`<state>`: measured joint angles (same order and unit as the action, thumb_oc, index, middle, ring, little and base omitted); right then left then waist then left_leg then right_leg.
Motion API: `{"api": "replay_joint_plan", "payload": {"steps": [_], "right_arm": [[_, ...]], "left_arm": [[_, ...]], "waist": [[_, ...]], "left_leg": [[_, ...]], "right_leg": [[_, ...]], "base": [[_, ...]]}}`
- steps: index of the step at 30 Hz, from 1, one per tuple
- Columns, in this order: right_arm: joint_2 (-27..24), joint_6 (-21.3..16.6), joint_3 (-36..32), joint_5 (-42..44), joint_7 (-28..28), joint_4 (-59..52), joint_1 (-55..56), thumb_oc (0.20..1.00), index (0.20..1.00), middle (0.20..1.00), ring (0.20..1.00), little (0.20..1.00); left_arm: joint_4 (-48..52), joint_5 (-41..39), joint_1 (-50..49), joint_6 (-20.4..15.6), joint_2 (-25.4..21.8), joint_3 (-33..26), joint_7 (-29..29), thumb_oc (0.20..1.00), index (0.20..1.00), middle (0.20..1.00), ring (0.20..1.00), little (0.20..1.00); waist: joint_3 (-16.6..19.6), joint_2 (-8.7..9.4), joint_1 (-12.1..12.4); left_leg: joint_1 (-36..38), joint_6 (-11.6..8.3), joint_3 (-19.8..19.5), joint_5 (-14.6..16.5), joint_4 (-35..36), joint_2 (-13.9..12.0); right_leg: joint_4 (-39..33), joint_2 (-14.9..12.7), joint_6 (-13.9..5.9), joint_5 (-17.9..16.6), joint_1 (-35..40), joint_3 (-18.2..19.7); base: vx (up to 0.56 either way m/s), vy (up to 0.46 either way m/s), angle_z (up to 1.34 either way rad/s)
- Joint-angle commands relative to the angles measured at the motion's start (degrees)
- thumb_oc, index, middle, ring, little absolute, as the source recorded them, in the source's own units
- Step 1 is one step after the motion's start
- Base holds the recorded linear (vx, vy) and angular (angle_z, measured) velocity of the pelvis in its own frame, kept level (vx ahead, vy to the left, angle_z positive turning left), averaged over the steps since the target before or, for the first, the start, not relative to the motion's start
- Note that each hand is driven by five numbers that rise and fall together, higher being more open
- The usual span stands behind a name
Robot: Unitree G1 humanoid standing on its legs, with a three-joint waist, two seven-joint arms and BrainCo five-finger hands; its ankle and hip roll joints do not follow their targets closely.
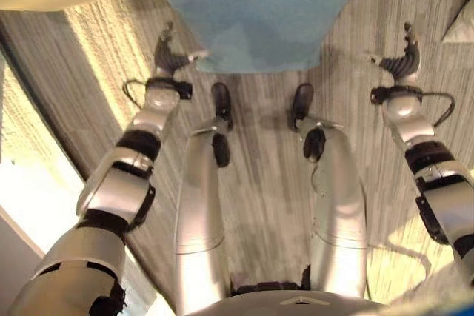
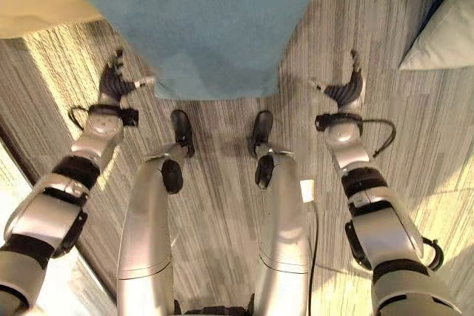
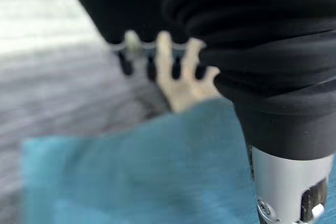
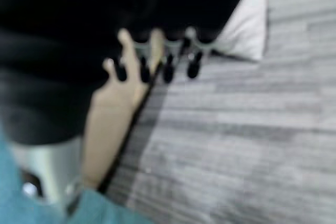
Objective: Pick up all the scattered cushions and arrange them neatly on the sofa.
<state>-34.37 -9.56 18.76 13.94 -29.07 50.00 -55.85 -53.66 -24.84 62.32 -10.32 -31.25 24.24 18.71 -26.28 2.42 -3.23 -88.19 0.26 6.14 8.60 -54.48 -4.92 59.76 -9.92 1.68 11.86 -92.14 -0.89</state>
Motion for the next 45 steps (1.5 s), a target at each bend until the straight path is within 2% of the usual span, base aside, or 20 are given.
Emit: {"api": "replay_joint_plan", "payload": {"steps": [1, 5, 11, 16, 20, 25, 28, 30, 31, 32, 33, 39, 45], "right_arm": [[-0.8, -2.2, 2.1, 1.7, -0.2, -0.3, 5.9, 1.0, 1.0, 1.0, 1.0, 1.0], [-2.7, -1.8, 3.9, 2.2, -0.5, 0.3, 1.5, 1.0, 1.0, 1.0, 1.0, 1.0], [-4.4, -2.4, 5.7, 5.7, 1.6, 1.5, -1.6, 1.0, 1.0, 1.0, 1.0, 1.0], [-3.9, -2.4, 8.3, 7.1, 3.6, 3.8, -4.8, 1.0, 1.0, 1.0, 1.0, 1.0], [-1.8, -1.6, 12.9, 5.6, 3.8, 5.0, -10.0, 1.0, 1.0, 1.0, 1.0, 1.0], [0.1, -0.9, 15.5, 3.2, 2.4, 4.3, -13.1, 1.0, 1.0, 1.0, 1.0, 1.0], [2.9, -0.1, 18.1, 1.5, 2.0, 4.4, -16.4, 1.0, 1.0, 1.0, 1.0, 1.0], [6.2, 0.4, 19.5, 0.5, 1.1, 3.6, -18.3, 1.0, 1.0, 1.0, 1.0, 1.0], [7.8, 0.4, 20.3, 0.4, 1.2, 3.3, -19.7, 0.256, 0.256, 0.256, 0.256, 0.256], [8.3, 0.4, 20.3, 0.5, 1.1, 3.1, -19.9, 0.2, 0.2, 0.2, 0.2, 0.2], [8.8, 0.3, 20.3, 0.6, 0.8, 2.6, -20.1, 0.2, 0.2, 0.2, 0.2, 0.2], [9.3, -1.0, 18.4, 1.5, -0.3, -1.2, -19.7, 0.2, 0.2, 0.2, 0.2, 0.2], [8.1, -1.9, 14.8, -0.5, -1.5, -7.3, -15.6, 0.2, 0.2, 0.2, 0.2, 0.2]], "left_arm": [[-1.7, -1.8, -6.1, -1.8, -0.6, -0.5, 0.0, 1.0, 1.0, 1.0, 1.0, 1.0], [-0.5, -3.4, -1.5, -1.9, -0.4, 1.2, 0.2, 1.0, 1.0, 1.0, 1.0, 1.0], [2.5, -3.9, -0.2, -2.2, -0.4, 2.6, -0.1, 1.0, 1.0, 1.0, 1.0, 1.0], [2.7, -4.2, 0.8, -2.3, 0.1, 3.1, -0.5, 1.0, 1.0, 1.0, 1.0, 1.0], [5.2, -5.8, 1.4, -3.0, -0.1, 3.7, -0.2, 1.0, 1.0, 1.0, 1.0, 1.0], [7.5, -6.2, 2.5, -3.6, -0.1, 4.4, 1.1, 1.0, 1.0, 1.0, 1.0, 1.0], [8.6, -6.6, 4.4, -4.0, 0.9, 5.3, 2.0, 1.0, 1.0, 1.0, 1.0, 1.0], [9.5, -6.9, 6.8, -4.4, 2.2, 6.3, 3.1, 1.0, 1.0, 1.0, 1.0, 1.0], [9.1, -7.9, 8.4, -4.5, 3.2, 6.5, 3.4, 0.956, 0.956, 0.956, 0.956, 0.956], [9.0, -8.1, 8.9, -4.5, 3.4, 6.6, 3.6, 0.275, 0.275, 0.275, 0.275, 0.275], [9.1, -8.3, 9.6, -4.6, 3.8, 6.8, 3.8, 0.2, 0.2, 0.2, 0.2, 0.2], [12.4, -8.7, 9.9, -5.4, 3.6, 6.5, 4.9, 0.2, 0.2, 0.2, 0.2, 0.2], [16.5, -8.3, 6.3, -6.0, 3.9, 4.7, 4.4, 0.2, 0.2, 0.2, 0.2, 0.2]], "waist": [[7.4, -1.06, -0.9], [7.7, -1.58, -1.2], [7.3, -2.17, -0.8], [7.3, -2.63, -0.2], [6.8, -3.57, 1.1], [5.3, -3.85, 1.6], [3.6, -4.09, 2.0], [2.4, -3.44, 2.0], [1.9, -2.95, 1.9], [1.7, -2.81, 1.9], [1.6, -2.59, 1.8], [2.3, -2.49, 1.6], [6.3, -2.58, 1.2]], "left_leg": [[0.8, -0.98, -4.4, 2.4, 2.8, -0.7], [-1.4, -1.22, -4.8, 1.5, 3.5, -1.0], [-1.7, -1.65, -5.5, 0.9, 3.7, -1.0], [-1.7, -1.96, -5.7, 0.4, 4.3, -0.9], [-1.7, -2.25, -6.3, -0.2, 4.5, -0.7], [-1.8, -2.28, -6.7, -0.2, 4.1, -0.4], [-1.8, -2.27, -7.2, -0.2, 3.3, -0.2], [-1.8, -2.37, -7.3, -0.1, 2.9, -0.4], [-1.8, -2.38, -7.4, -0.1, 2.6, -0.3], [-1.8, -2.38, -7.4, -0.1, 2.5, -0.3], [-1.8, -2.44, -7.5, -0.2, 2.5, -0.3], [-1.8, -2.42, -7.7, 0.3, 1.7, -0.4], [-1.8, -2.72, -7.0, -0.3, 4.3, 0.2]], "right_leg": [[-9.7, -1.8, -6.6, -4.1, 4.8, 3.3], [-10.7, -1.2, -7.03, -4.9, 2.6, 3.3], [-10.5, -0.8, -7.01, -4.9, 2.3, 2.9], [-10.7, -0.7, -6.96, -4.8, 2.2, 2.5], [-10.3, -0.6, -6.89, -4.4, 2.2, 2.3], [-9.3, -1.0, -6.9, -4.2, 2.2, 2.3], [-8.1, -1.5, -6.84, -4.0, 2.2, 2.5], [-7.3, -1.7, -6.81, -3.8, 2.2, 2.9], [-6.8, -1.6, -6.76, -3.7, 2.2, 3.1], [-6.6, -1.6, -6.75, -3.7, 2.2, 3.2], [-6.6, -1.5, -6.79, -3.7, 2.2, 3.2], [-6.5, -0.8, -6.59, -3.6, 2.2, 3.2], [-8.6, 0.2, -6.97, -4.4, 2.2, 2.4]], "base": [[-0.02, -0.018, -0.08], [0.0, -0.044, -0.05], [0.0, -0.067, -0.01], [0.0, -0.048, 0.0], [0.0, -0.046, 0.03], [0.0, -0.007, 0.04], [0.0, 0.007, 0.08], [0.01, -0.004, 0.05], [0.01, 0.012, 0.06], [0.01, 0.006, 0.04], [0.0, 0.0, 0.0], [0.01, 0.01, -0.01], [0.01, 0.003, -0.02]]}}
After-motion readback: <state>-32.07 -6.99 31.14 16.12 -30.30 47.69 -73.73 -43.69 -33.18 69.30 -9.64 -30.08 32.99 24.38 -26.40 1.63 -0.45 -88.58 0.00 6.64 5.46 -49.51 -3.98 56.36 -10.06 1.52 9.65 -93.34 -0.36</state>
